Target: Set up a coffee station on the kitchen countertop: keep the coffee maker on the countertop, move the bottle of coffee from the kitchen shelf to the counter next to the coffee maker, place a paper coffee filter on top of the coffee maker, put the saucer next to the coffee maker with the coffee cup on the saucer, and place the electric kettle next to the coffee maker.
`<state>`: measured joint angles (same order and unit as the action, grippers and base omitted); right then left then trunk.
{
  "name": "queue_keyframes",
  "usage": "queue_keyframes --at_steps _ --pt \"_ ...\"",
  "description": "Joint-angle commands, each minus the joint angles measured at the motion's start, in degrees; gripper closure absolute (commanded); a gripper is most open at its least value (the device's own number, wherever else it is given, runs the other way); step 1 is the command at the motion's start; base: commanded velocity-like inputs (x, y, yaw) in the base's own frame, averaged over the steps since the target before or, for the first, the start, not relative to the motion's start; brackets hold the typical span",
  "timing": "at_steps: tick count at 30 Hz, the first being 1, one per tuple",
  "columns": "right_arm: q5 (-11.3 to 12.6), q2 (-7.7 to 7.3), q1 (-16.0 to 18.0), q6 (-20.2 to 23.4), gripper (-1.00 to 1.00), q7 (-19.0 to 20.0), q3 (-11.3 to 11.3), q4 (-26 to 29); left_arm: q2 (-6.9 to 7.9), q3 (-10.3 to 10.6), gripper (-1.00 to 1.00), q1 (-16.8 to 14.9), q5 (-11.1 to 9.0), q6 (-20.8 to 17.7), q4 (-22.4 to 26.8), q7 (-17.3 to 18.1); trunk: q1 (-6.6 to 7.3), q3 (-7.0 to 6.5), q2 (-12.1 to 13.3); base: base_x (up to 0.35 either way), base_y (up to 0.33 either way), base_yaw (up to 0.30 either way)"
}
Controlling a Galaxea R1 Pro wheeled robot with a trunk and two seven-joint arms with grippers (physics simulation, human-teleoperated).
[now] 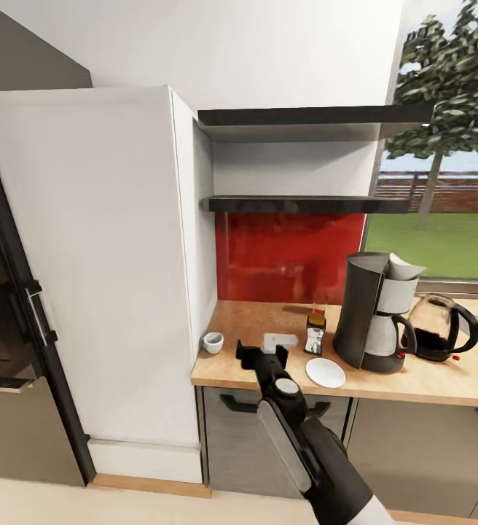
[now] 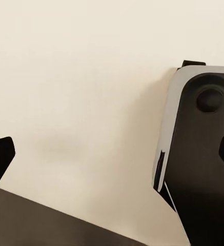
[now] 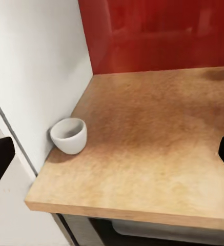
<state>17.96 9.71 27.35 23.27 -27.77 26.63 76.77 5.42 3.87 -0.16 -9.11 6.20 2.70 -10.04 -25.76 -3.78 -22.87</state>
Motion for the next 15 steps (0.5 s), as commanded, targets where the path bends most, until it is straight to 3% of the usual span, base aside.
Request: queue_keyframes --at_steps 1,2,5,11,15 --pt "0.55 -0.02 0.93 2.42 -1.0 -0.47 -1.17 0.1 0.01 0.53 -1.0 -0.01 -0.52 0.2 -0.11 -0.09 -0.02 0.03 -0.04 0.0 0.0 0.0" --pt "0.62 -0.03 2.13 6.99 -1.0 -0.45 -3.12 0.15 0.02 0.68 -1.0 0.04 -0.49 0.21 -0.18 -0.08 -0.02 0.03 -0.04 0.0 0.0 0.0" --pt "0.66 -0.11 4.0 12.09 -1.0 -0.44 -4.47 0.2 0.02 0.76 -1.0 0.1 -0.47 0.15 -0.22 -0.07 -0.02 0.03 -0.04 0.0 0.0 0.0" --pt "0.78 -0.21 5.1 14.56 -1.0 -0.36 -5.93 0.5 0.1 0.79 -1.0 0.23 -0.45 0.09 -0.32 -0.1 -0.02 0.03 -0.04 0.021 0.003 0.0" --pt "0.54 0.19 4.91 14.98 -1.0 -0.43 -5.71 1.18 0.01 0.7 -1.0 0.43 -0.38 -0.31 -0.45 -0.02 -0.02 0.03 -0.04 0.21 0.115 0.0"
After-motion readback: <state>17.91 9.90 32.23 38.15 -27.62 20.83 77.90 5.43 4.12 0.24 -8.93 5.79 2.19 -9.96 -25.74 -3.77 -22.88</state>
